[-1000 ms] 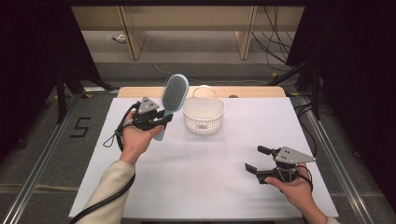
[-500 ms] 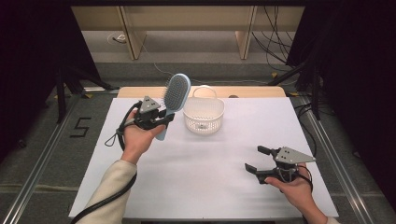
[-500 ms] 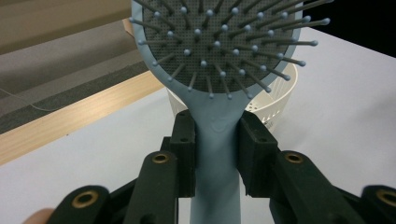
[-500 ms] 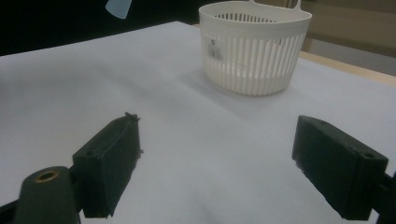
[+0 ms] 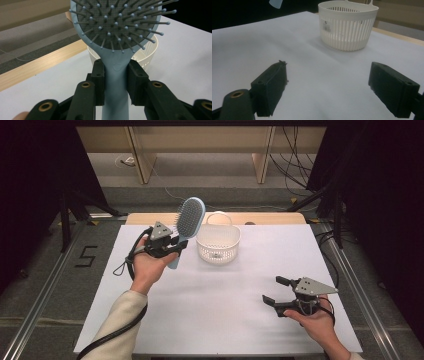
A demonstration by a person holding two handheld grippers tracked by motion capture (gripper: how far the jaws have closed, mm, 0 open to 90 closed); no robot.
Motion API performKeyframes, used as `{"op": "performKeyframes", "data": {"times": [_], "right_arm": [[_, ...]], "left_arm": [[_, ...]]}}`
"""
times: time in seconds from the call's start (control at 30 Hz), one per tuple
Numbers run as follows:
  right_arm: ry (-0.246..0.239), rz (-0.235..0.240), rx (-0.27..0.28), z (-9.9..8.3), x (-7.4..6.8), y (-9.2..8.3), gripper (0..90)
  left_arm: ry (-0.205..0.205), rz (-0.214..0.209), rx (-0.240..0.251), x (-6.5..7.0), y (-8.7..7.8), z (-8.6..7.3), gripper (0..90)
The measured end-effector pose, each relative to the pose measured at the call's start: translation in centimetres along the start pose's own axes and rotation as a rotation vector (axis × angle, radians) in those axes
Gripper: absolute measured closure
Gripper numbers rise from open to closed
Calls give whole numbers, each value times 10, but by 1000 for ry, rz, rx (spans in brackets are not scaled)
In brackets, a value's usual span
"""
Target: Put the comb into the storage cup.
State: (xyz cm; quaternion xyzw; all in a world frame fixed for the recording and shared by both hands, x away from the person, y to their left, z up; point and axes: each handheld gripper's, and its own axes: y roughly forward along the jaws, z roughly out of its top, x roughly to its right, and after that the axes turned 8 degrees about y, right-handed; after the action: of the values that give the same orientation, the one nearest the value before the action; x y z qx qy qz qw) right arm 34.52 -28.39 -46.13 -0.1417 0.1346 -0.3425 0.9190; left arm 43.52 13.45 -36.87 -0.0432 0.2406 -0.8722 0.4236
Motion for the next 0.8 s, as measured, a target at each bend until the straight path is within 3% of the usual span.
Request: {"op": "performKeyframes", "data": {"times": [0.8], "right_arm": [[-1,1,1,0,0,0,163]], "left_arm": [[-1,-8,15,5,7,7,701]]}}
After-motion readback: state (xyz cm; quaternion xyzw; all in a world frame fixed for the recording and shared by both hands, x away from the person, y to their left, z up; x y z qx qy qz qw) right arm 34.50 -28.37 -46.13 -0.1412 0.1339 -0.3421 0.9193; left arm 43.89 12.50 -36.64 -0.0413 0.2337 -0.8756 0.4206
